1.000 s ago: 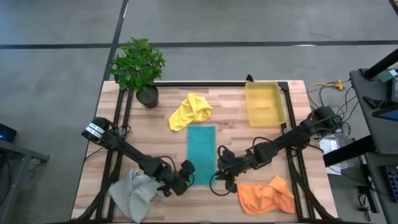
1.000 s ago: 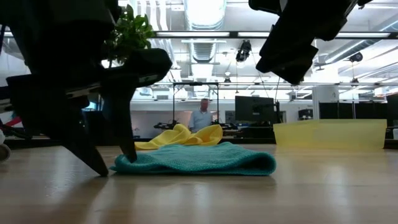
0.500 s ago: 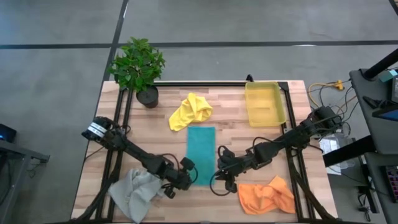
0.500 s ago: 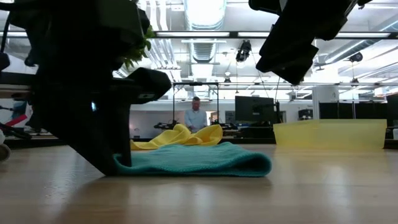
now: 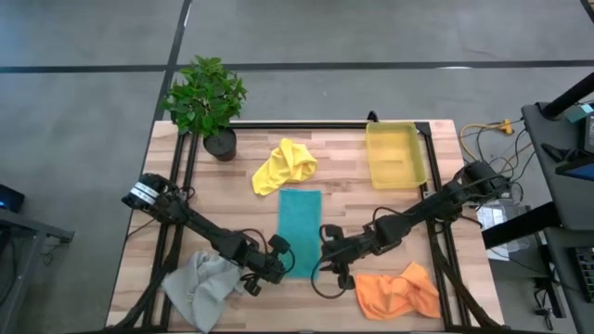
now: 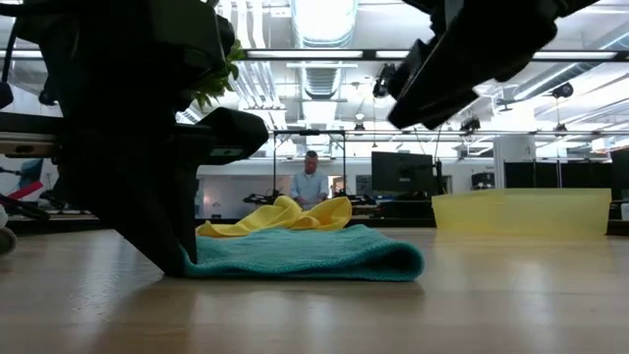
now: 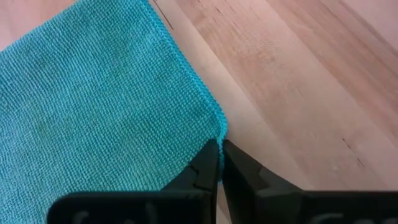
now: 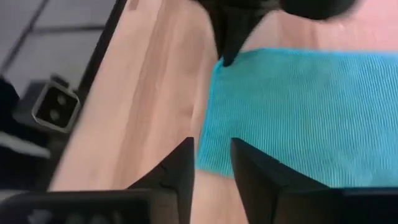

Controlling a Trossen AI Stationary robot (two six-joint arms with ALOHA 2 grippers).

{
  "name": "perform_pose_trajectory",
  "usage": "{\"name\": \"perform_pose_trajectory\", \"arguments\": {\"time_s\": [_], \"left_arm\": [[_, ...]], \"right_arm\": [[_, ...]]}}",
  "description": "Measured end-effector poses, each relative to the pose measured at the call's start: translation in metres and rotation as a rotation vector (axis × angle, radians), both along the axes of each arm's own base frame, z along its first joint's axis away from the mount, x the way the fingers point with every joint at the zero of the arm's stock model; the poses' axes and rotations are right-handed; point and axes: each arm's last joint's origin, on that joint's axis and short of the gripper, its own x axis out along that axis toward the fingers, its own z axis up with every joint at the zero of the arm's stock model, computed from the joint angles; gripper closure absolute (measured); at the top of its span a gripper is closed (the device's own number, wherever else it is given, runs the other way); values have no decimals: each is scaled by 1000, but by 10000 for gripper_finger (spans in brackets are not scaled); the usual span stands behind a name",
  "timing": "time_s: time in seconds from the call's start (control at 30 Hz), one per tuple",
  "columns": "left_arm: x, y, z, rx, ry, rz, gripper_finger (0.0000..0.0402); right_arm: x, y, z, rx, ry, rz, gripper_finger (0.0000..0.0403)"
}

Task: Fold microfiber towels
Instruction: Fold the blue microfiber towel

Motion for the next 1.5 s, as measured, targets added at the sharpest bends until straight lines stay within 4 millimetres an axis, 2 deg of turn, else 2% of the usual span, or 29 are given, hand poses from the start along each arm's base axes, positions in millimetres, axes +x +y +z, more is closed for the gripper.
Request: {"name": "perform_pose_trajectory", "arguments": {"time_s": [0.27, 0.5, 0.7, 0.9, 1.17, 1.33, 1.5], "left_arm": [[1, 2, 10, -30, -29, 30, 401], [2, 5, 18, -49, -49, 39, 401], [2, 6, 18, -68, -45, 88, 402], [2, 6, 19, -73, -46, 115, 402], [2, 7, 27, -83, -66, 115, 402], [-2, 11, 37, -72, -89, 127, 401], [-6, 11, 56, -133, -122, 104, 401]], "right_arm": [[11, 6, -21, -230, -32, 242, 220], [23, 12, -41, -350, -22, 359, 219], [32, 17, -62, -420, 78, 430, 235], [36, 22, -66, -439, 158, 448, 272], [32, 20, -56, -424, 180, 409, 384], [28, 17, -42, -375, 190, 334, 392], [24, 16, -24, -320, 162, 313, 394]]}}
